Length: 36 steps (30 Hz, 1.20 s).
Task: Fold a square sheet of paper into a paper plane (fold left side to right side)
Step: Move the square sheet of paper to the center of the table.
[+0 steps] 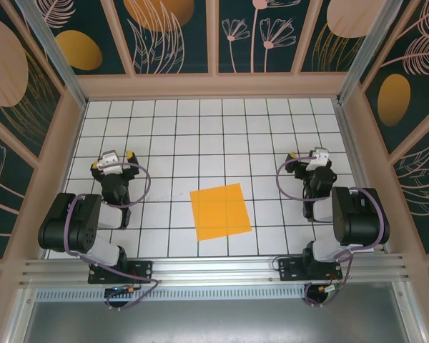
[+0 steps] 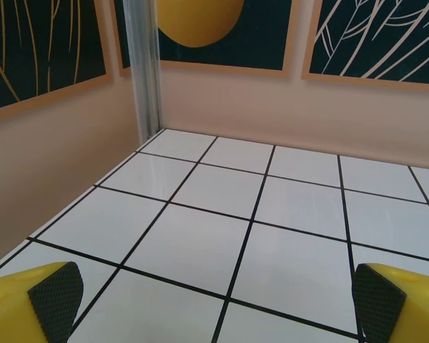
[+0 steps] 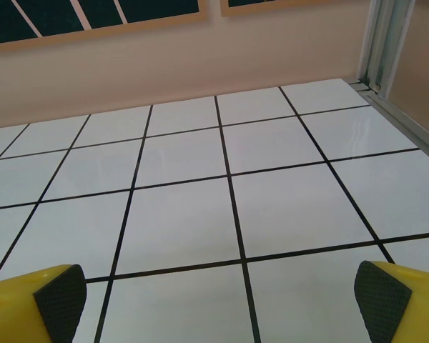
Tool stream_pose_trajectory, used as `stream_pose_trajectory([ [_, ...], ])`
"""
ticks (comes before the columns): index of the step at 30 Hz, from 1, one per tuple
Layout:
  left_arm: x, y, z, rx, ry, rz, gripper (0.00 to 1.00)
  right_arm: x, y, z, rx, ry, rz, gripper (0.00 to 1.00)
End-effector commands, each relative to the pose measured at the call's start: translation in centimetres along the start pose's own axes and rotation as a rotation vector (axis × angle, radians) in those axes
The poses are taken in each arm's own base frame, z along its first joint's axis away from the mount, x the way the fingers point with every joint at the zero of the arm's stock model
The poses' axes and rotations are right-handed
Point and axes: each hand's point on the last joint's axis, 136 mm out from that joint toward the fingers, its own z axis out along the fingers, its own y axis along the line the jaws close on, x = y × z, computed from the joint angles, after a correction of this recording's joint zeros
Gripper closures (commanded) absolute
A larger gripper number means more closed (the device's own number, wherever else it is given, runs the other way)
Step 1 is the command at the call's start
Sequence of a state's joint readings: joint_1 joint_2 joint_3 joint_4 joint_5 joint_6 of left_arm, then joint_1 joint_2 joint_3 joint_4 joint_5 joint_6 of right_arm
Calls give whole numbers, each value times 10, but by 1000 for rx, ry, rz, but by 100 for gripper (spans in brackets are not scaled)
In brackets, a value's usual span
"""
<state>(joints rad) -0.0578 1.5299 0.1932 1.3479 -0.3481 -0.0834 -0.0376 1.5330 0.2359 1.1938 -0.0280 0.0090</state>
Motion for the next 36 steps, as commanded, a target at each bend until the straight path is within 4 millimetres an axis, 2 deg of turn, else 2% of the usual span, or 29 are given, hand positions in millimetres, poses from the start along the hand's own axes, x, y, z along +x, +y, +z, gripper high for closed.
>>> stream_pose_trajectory([
  [1, -6, 0, 2, -1, -17, -20, 1, -8, 3, 1, -18, -33, 0, 1],
  [20, -9, -5, 1, 28, -19, -10, 2, -9, 1, -1, -42, -38, 22, 1],
  [24, -28, -7, 1, 25, 34, -14, 1, -18, -8, -1, 13, -44, 49, 6],
  [26, -44, -13, -1, 48, 44, -105, 2, -25, -11, -2, 34, -25, 62, 7],
  [28, -54, -32, -3, 139, 93, -171, 1, -32, -13, -3, 56, 28, 101, 8],
  [29, -53, -40, -3, 158, 142, -191, 1, -35, -12, -5, 58, 52, 116, 8],
  [31, -50, -72, -8, 241, 244, -149, 1, -42, -10, -15, 69, 84, 171, 6],
  [33, -41, -106, -21, 308, 327, -77, 1, -46, -6, -27, 67, 112, 226, 1],
  [36, -27, -156, -49, 451, 455, -49, 1, -42, -3, -45, 89, 193, 341, 1],
])
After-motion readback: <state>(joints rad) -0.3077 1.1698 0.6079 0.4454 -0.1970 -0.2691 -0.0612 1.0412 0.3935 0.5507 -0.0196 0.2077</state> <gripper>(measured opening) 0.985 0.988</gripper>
